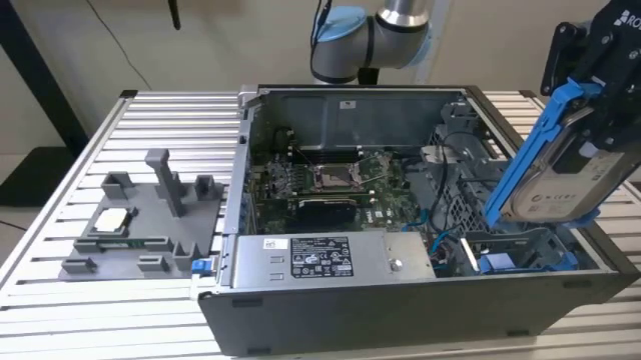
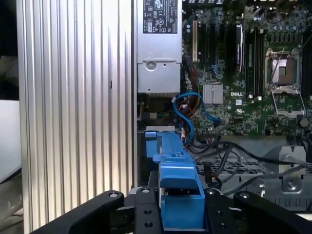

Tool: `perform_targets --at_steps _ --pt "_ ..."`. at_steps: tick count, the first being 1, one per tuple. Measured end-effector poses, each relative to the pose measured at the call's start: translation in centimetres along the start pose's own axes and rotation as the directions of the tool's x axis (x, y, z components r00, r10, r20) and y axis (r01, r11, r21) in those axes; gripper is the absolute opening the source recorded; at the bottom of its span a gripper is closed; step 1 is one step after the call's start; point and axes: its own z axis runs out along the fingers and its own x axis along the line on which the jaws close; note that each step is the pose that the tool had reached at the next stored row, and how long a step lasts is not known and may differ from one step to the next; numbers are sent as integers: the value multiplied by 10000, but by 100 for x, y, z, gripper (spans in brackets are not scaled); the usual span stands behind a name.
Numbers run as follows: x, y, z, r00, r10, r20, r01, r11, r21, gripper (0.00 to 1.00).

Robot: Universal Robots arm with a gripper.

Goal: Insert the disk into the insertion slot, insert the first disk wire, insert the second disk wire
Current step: 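Insert the disk into the insertion slot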

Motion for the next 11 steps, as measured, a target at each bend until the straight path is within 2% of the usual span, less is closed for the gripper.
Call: perform_targets --at_steps 7,9,11 --pt "0 -2 91 10000 0 14 0 10000 2 33" --pt "0 -3 117 10000 -1 43 1 10000 3 33" --pt "0 -3 141 9999 -2 105 2 10000 1 33"
